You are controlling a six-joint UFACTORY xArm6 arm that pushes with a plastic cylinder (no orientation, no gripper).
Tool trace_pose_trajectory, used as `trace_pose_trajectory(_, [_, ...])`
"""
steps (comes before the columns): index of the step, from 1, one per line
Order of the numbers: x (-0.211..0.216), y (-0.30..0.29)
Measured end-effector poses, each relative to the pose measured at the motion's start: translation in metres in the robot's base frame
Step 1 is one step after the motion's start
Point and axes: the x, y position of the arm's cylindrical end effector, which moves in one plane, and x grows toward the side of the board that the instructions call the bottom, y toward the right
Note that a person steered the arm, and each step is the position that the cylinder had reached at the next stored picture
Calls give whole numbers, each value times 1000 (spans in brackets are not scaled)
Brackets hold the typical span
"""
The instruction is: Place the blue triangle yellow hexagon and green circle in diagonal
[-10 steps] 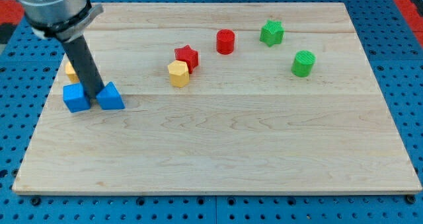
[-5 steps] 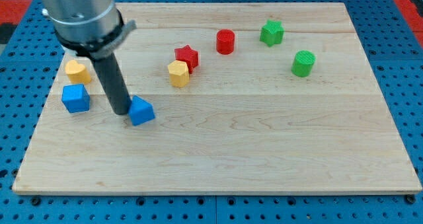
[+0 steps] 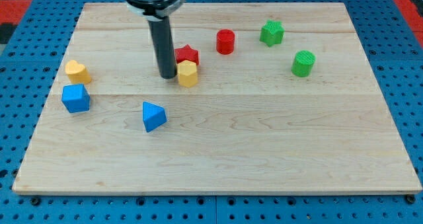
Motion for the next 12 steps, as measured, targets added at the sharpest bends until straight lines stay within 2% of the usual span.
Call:
trace_pose_trajectory(1, [24, 40])
trace_pose_trajectory(2, [31, 64])
trace_pose_trajectory(3, [42, 65])
trace_pose_trajectory(4, [56, 106])
trace_pose_trajectory(6, [18, 170])
trace_pose_trajectory(7, [7, 170])
trace_pose_trajectory(9, [-5, 235])
trace_pose_trajectory(12, [-37, 268])
